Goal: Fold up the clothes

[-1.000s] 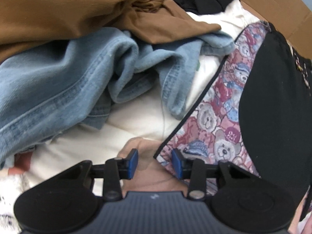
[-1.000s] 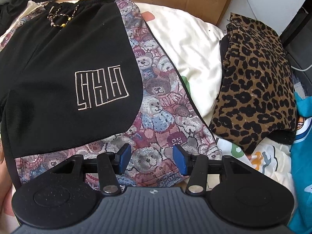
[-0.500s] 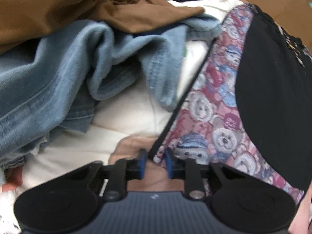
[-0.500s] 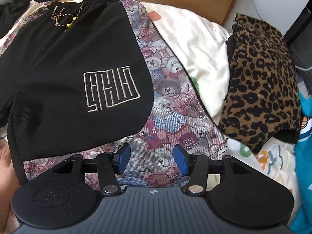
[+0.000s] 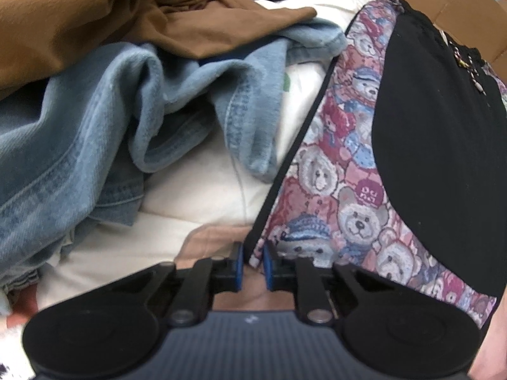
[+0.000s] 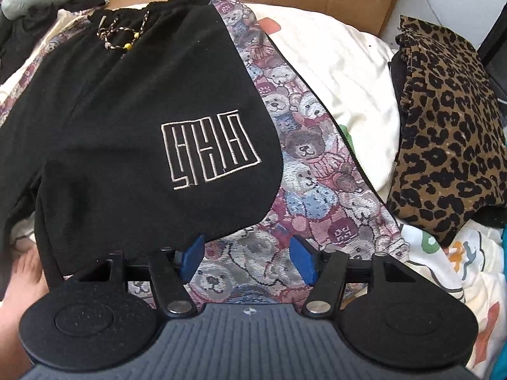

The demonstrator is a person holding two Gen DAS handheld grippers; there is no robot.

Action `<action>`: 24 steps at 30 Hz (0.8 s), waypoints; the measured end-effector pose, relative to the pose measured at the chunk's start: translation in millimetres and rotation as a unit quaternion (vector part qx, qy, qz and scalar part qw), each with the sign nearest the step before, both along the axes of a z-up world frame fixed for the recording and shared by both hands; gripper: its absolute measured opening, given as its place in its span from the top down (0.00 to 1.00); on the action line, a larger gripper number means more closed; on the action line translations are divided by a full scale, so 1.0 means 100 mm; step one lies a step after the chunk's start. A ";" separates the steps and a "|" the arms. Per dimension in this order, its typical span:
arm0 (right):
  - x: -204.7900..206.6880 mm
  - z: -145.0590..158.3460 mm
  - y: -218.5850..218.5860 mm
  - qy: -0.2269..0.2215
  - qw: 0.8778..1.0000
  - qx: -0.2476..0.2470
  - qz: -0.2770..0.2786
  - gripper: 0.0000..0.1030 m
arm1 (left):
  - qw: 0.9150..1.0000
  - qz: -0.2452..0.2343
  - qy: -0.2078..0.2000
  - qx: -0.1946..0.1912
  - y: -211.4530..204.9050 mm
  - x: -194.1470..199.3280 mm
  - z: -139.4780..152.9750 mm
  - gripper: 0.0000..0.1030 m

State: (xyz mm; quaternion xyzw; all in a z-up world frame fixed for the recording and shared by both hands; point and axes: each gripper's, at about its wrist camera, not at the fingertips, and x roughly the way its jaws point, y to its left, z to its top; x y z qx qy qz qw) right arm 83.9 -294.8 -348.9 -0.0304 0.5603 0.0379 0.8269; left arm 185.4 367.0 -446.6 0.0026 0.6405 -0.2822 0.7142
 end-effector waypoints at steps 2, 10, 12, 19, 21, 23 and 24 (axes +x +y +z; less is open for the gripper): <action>0.00 0.02 0.00 -0.003 1.000 0.002 0.004 0.36 | 1.000 -0.002 -0.003 0.000 0.00 -0.01 0.05 0.92; 0.00 0.04 0.05 -0.008 1.000 0.018 0.012 0.36 | 0.999 -0.041 -0.013 -0.001 -0.01 -0.07 0.22 0.93; 0.00 0.03 0.07 -0.009 1.000 0.020 0.015 0.36 | 0.999 -0.040 -0.010 0.007 -0.02 -0.03 0.17 0.92; 0.00 0.03 0.06 -0.011 1.000 0.023 0.015 0.36 | 0.995 -0.088 -0.025 0.029 -0.09 -0.02 0.05 0.79; -0.01 0.02 0.04 -0.010 1.000 0.023 0.012 0.36 | 0.995 -0.095 -0.028 0.026 -0.09 -0.01 0.05 0.78; -0.01 0.01 0.03 -0.008 1.000 0.024 0.009 0.36 | 0.994 -0.101 -0.027 0.021 -0.09 0.01 0.04 0.78; -0.01 0.00 0.03 -0.008 1.000 0.025 0.008 0.36 | 0.994 -0.104 -0.027 0.019 -0.09 0.01 0.03 0.78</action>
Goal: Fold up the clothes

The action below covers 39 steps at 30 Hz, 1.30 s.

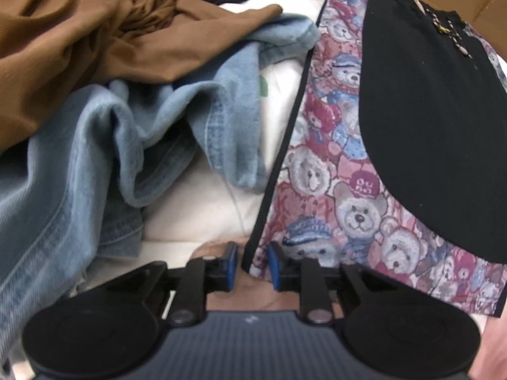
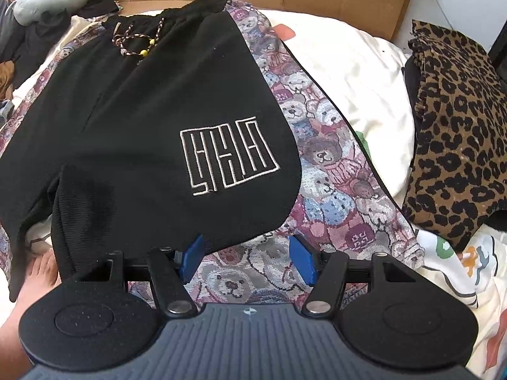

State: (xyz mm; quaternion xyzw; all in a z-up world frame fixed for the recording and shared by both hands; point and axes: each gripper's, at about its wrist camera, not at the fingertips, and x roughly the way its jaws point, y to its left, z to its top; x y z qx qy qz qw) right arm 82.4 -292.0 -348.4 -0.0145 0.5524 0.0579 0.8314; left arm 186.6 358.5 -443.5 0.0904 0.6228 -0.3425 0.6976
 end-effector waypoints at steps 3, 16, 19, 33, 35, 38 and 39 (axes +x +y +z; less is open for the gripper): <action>0.00 0.00 0.01 0.000 1.000 0.003 0.002 0.36 | 1.000 -0.008 0.008 -0.003 0.01 0.00 0.00 0.81; 0.01 0.09 0.06 -0.018 1.000 0.024 0.009 0.36 | 0.997 -0.015 0.056 -0.042 -0.06 -0.04 0.55 0.92; 0.01 0.11 0.08 -0.022 0.999 0.030 0.011 0.36 | 0.995 -0.012 0.074 -0.064 -0.19 -0.05 0.66 0.92; -0.01 0.21 0.41 -0.043 0.995 0.077 0.053 0.36 | 0.981 -0.043 0.120 -0.148 -0.92 -0.33 1.19 0.92; 0.01 0.23 0.47 -0.045 0.993 0.088 0.058 0.36 | 0.977 -0.046 0.133 -0.159 -1.03 -0.37 1.17 0.92; 0.02 0.26 0.58 -0.051 0.991 0.103 0.073 0.36 | 0.972 -0.047 0.150 -0.174 -1.14 -0.44 1.18 0.92; 0.03 0.26 0.61 -0.052 0.990 0.107 0.078 0.36 | 0.970 -0.047 0.155 -0.179 -1.18 -0.46 1.19 0.92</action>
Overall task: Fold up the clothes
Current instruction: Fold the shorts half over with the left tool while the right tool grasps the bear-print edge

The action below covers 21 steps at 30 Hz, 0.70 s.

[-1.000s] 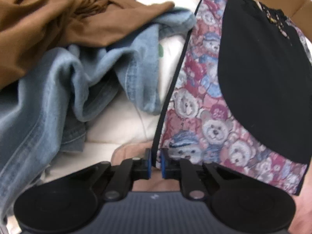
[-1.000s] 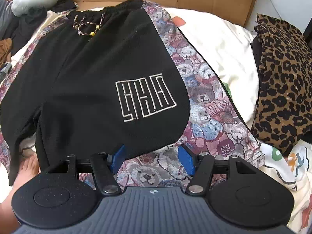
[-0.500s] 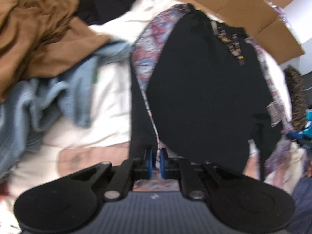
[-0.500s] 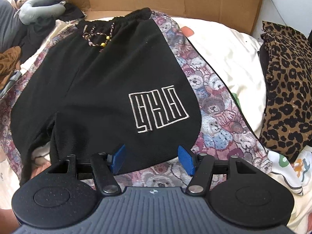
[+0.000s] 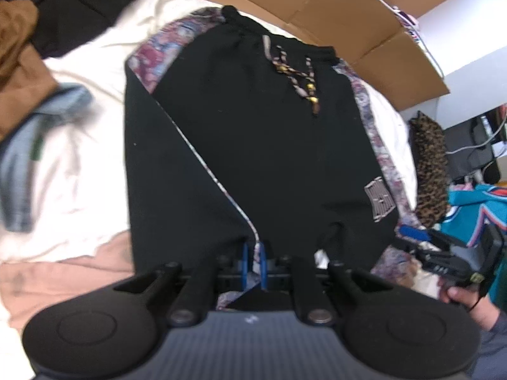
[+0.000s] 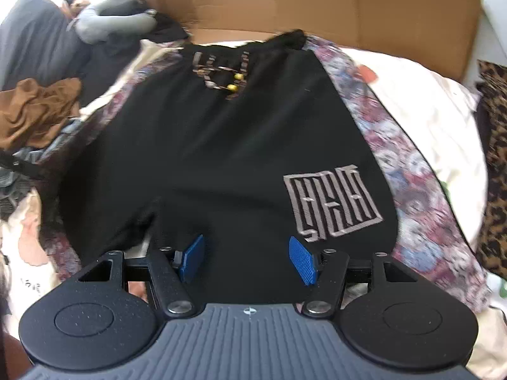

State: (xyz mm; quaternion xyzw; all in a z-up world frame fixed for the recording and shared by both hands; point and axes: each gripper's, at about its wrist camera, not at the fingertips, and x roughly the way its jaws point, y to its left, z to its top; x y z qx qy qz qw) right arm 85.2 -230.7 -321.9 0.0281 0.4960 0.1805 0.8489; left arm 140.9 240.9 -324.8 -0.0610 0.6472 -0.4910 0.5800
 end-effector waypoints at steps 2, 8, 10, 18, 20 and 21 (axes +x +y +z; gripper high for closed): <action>0.01 0.00 0.10 0.000 1.000 0.007 0.018 0.36 | 1.000 -0.005 0.012 -0.008 -0.06 -0.04 0.01 0.92; 0.01 0.03 0.43 0.004 0.997 0.048 0.065 0.36 | 0.998 -0.022 0.044 -0.028 -0.28 -0.20 0.00 0.92; 0.01 0.05 0.54 0.002 0.995 0.058 0.084 0.36 | 0.998 -0.030 0.052 -0.036 -0.35 -0.27 0.00 0.92; 0.03 0.08 0.83 -0.002 0.990 0.083 0.117 0.36 | 0.994 -0.049 0.068 -0.063 -0.62 -0.42 0.06 0.92; 0.05 0.09 0.87 -0.006 0.989 0.086 0.118 0.36 | 0.994 -0.051 0.071 -0.069 -0.68 -0.43 0.07 0.92; 0.06 0.10 0.89 -0.009 0.989 0.087 0.119 0.36 | 0.993 -0.051 0.073 -0.073 -0.70 -0.44 0.08 0.92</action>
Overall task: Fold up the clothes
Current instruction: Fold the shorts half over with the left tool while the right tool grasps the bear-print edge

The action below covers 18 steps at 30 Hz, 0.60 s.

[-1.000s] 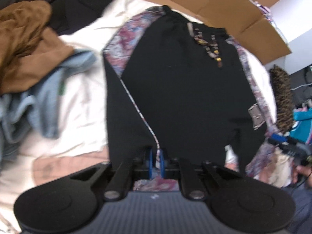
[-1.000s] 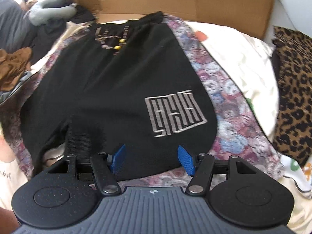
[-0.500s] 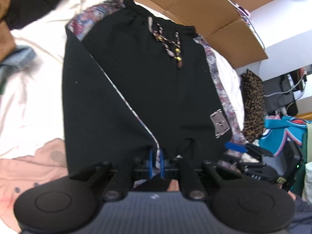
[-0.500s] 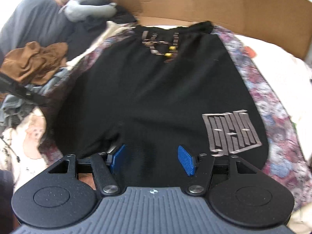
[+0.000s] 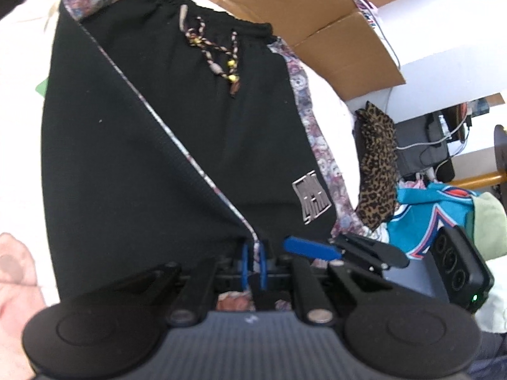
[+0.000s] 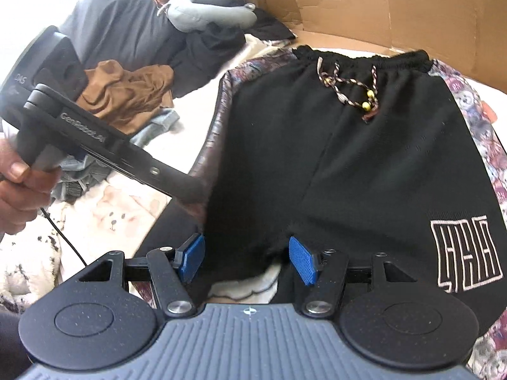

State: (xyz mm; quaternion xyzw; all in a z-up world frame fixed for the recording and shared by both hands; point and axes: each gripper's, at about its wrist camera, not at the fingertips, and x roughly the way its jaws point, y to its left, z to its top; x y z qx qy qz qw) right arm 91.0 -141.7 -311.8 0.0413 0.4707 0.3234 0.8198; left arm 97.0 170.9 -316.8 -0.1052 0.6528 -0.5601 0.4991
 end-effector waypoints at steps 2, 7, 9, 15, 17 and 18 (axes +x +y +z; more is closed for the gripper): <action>0.02 0.01 0.03 -0.004 1.000 0.004 0.004 0.37 | 1.000 -0.006 0.003 -0.005 -0.05 -0.02 0.01 0.92; 0.04 -0.01 0.16 -0.013 1.000 0.004 0.023 0.38 | 1.000 -0.021 0.015 -0.017 -0.15 -0.09 0.04 0.92; 0.05 -0.04 0.20 -0.012 0.999 0.006 0.029 0.40 | 0.999 -0.025 0.022 -0.022 -0.19 -0.13 0.06 0.92; 0.10 -0.10 0.23 -0.019 1.000 0.001 0.002 0.65 | 0.998 -0.042 0.036 -0.027 -0.24 -0.21 0.09 0.93; 0.10 -0.10 0.21 -0.025 1.000 0.003 -0.004 0.77 | 0.998 -0.044 0.037 -0.029 -0.26 -0.24 0.10 0.93; 0.10 -0.09 0.21 -0.030 1.000 0.003 -0.005 0.78 | 0.998 -0.043 0.035 -0.031 -0.27 -0.24 0.12 0.92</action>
